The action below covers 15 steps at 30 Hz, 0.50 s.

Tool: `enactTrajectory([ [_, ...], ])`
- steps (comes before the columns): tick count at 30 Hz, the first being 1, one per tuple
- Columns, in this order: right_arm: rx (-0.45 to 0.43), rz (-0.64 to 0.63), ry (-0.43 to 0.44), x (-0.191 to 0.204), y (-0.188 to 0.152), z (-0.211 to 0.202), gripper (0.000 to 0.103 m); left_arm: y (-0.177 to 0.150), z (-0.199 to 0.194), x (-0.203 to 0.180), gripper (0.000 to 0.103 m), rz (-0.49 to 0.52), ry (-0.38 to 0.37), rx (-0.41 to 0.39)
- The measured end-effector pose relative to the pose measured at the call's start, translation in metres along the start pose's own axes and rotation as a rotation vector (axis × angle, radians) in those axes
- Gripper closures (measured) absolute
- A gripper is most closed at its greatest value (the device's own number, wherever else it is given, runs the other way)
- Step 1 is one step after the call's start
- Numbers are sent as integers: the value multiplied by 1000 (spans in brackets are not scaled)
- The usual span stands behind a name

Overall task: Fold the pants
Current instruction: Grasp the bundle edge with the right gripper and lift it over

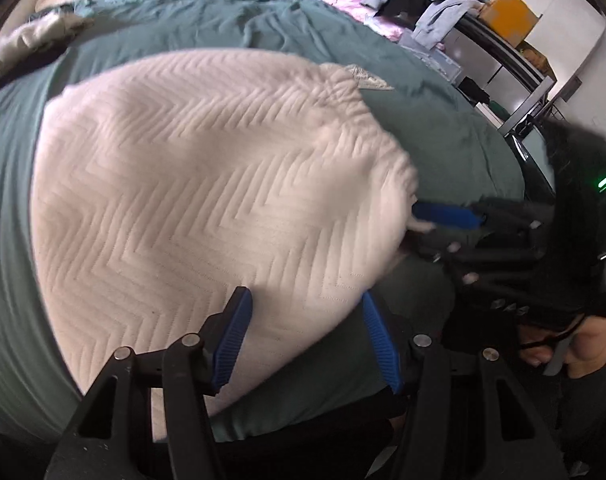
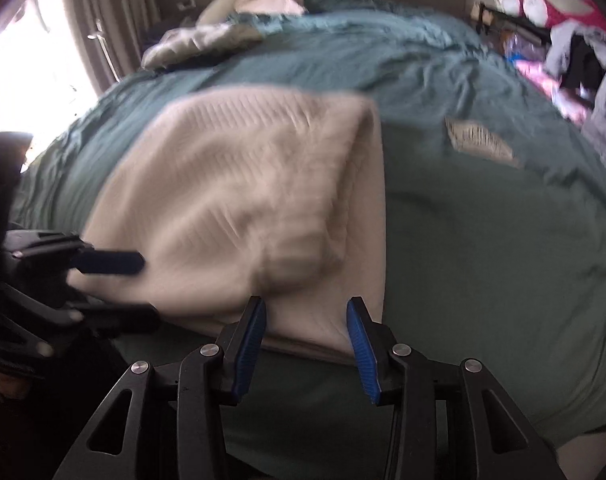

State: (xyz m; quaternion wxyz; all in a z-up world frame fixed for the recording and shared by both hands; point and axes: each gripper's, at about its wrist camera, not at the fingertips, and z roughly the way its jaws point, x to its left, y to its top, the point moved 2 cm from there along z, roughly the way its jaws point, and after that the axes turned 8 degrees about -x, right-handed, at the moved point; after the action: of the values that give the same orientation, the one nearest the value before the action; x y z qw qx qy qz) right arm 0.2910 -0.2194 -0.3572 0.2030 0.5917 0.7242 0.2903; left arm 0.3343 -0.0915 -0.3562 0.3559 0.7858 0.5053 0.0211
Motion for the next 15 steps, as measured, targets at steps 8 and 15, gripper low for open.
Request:
enactTrajectory([
  [8, -3, 28, 56, -9, -1, 0, 0, 8, -25, 0, 49, -9, -65, -17],
  [15, -57, 232, 183, -66, 28, -18, 0, 69, -101, 99, 38, -234, -149, -165],
])
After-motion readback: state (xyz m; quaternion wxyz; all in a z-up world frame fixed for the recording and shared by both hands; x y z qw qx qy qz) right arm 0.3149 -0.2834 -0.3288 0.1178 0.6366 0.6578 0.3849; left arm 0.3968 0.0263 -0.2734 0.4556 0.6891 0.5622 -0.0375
